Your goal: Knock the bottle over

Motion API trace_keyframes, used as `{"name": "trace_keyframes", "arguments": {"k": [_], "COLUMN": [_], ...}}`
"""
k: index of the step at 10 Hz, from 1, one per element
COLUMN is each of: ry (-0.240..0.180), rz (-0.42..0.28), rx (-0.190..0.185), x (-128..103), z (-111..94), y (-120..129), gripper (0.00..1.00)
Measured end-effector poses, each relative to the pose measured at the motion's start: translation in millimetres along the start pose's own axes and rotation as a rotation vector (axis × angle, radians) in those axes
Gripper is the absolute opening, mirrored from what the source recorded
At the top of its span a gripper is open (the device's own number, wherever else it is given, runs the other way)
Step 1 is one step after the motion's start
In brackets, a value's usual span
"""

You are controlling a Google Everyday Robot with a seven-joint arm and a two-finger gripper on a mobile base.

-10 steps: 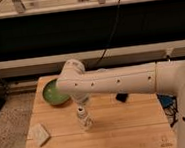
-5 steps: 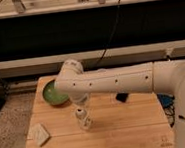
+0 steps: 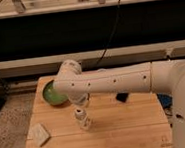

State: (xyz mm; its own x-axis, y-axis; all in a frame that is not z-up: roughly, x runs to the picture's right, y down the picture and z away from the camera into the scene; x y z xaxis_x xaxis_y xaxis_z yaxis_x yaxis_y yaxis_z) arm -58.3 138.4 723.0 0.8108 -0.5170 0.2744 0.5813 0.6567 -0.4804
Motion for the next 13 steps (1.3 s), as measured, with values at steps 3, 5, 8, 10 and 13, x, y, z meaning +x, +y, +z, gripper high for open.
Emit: {"name": "trace_keyframes", "arguments": {"k": [3, 5, 8, 10, 13], "ry": [-0.012, -0.022, -0.053, -0.089, -0.128], "rz": [0.006, 0.002, -0.013, -0.028, -0.059], "rx": [0.018, 0.028, 0.036, 0.034, 0.025], "x": [-9.3, -17.5, -36.6, -53.4, -71.9], "z": [-7.4, -12.2, -14.5, -10.1, -0.9], "y": [15.0, 22.1, 30.4, 32.0, 26.8], "gripper": [0.01, 0.01, 0.01, 0.01, 0.01]}}
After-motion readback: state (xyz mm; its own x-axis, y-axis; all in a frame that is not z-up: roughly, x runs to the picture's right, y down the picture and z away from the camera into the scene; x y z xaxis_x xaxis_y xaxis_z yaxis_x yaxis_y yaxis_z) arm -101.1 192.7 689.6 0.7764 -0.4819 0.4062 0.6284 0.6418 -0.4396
